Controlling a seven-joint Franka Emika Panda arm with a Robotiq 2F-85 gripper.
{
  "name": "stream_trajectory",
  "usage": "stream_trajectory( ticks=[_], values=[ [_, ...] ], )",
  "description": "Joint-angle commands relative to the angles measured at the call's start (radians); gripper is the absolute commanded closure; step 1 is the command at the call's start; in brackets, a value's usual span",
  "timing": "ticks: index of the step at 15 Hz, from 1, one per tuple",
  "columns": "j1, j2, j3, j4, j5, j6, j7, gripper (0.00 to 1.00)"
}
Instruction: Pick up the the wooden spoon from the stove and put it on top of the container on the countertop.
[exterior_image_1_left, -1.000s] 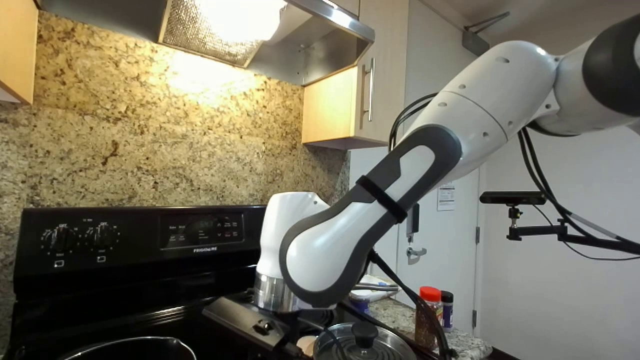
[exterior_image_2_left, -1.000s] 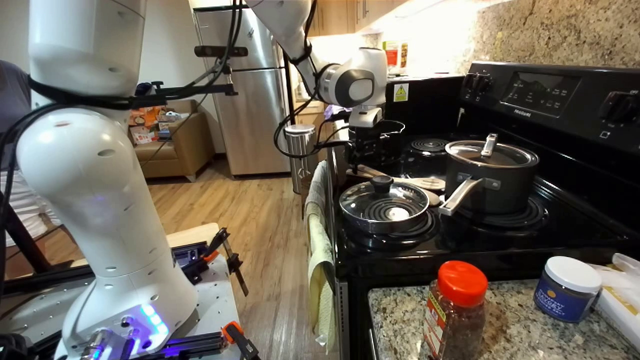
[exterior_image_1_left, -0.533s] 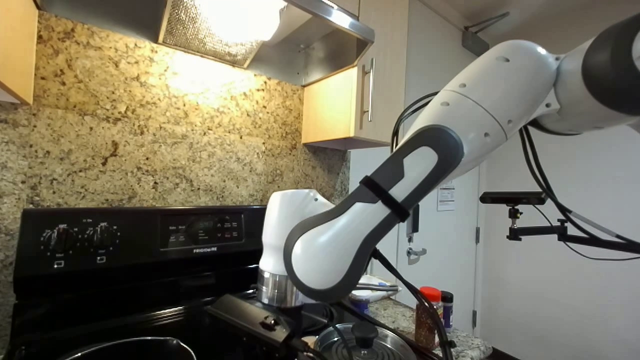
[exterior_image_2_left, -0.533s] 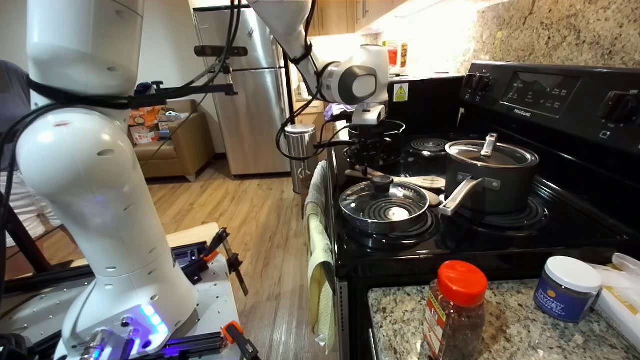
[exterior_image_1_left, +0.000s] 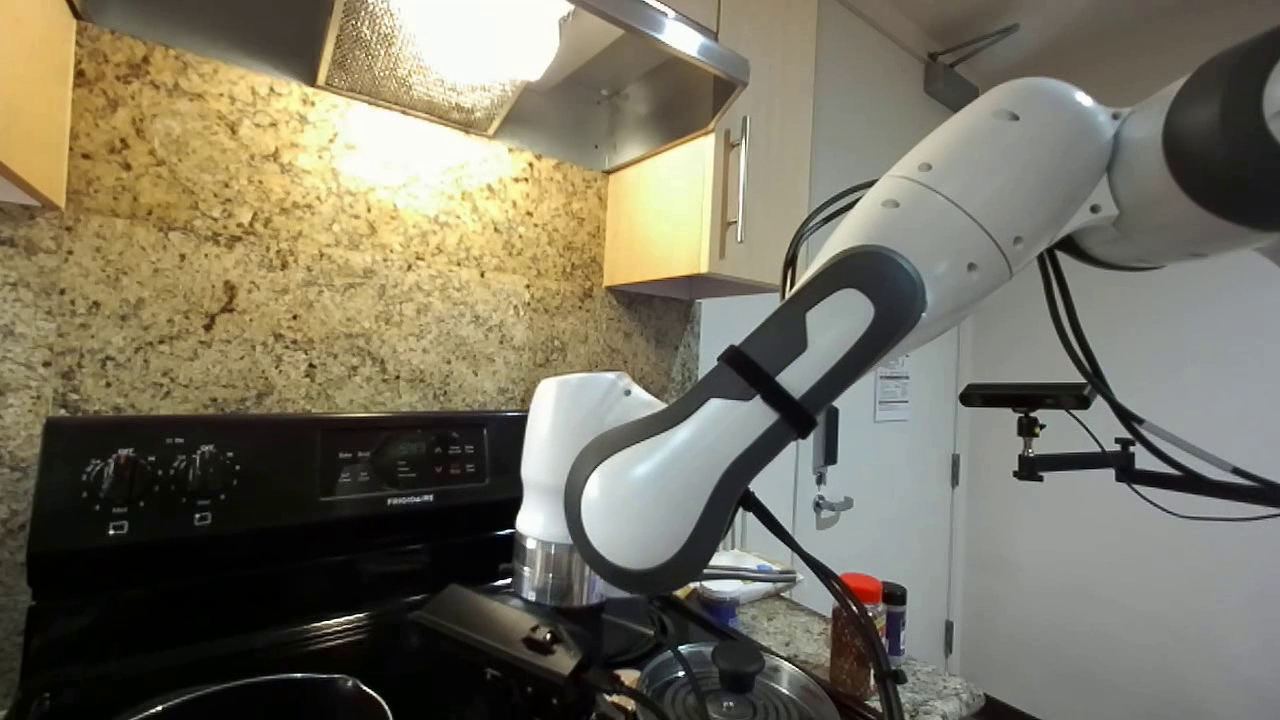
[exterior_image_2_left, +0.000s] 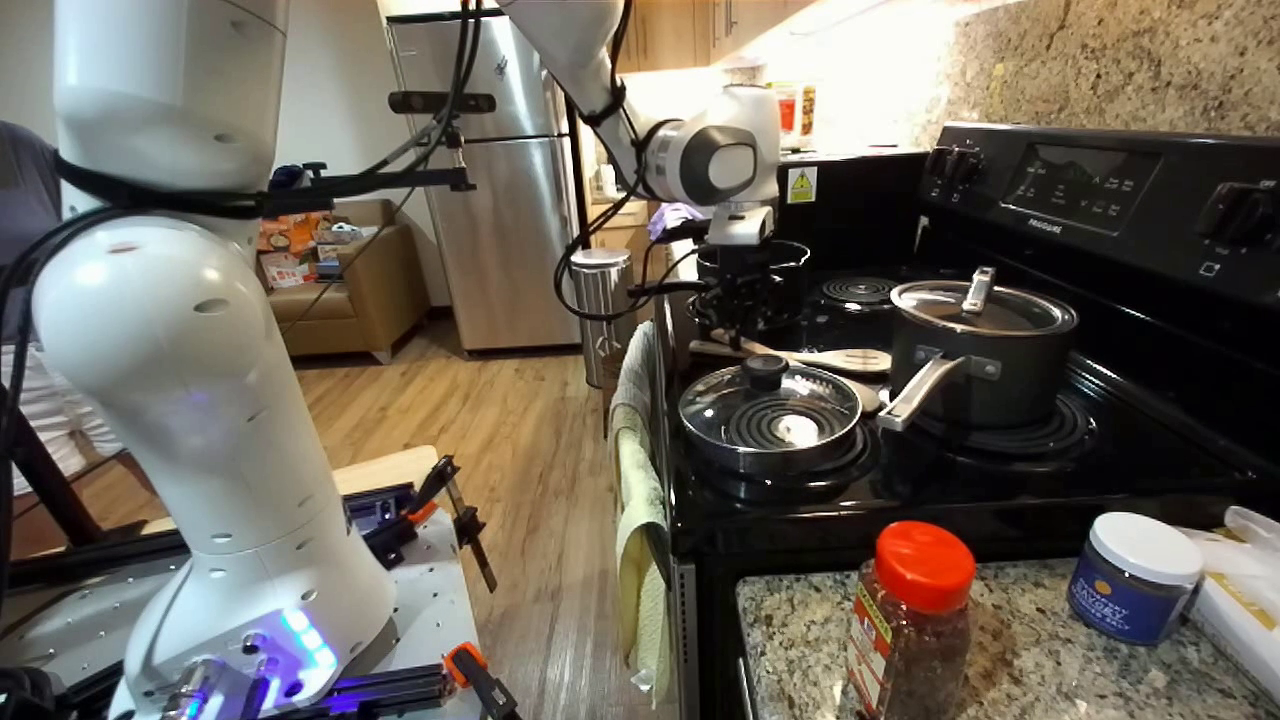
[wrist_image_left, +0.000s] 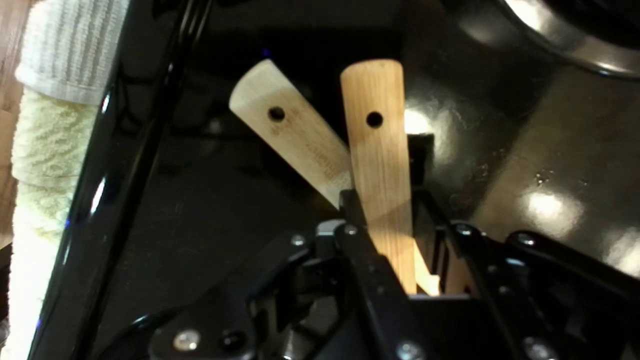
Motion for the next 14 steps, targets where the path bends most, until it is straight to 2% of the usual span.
stream_trajectory(
  ticks=[1, 5, 6, 8, 10, 11, 12, 14],
  values=[
    [-0.01, -0.021, 0.005, 0.013, -0.042, -0.05, -0.026, 0.88],
    [0.006, -0.022, -0.001, 0.085, -0.178, -0.121, -0.074, 0.89],
    [0.006, -0.024, 0.005, 0.105, -0.198, -0.144, -0.099, 0.95],
    [0.011, -0.025, 0.007, 0.145, -0.24, -0.174, -0.123, 1.0],
    [0.012, -0.019, 0.011, 0.182, -0.261, -0.204, -0.144, 0.95],
    [0.01, -0.015, 0.013, 0.195, -0.26, -0.215, -0.152, 0.86],
    [0.006, -0.012, 0.015, 0.203, -0.244, -0.222, -0.145, 0.7],
    [0.006, -0.007, 0.009, 0.208, -0.233, -0.237, -0.1, 0.64]
  ],
)
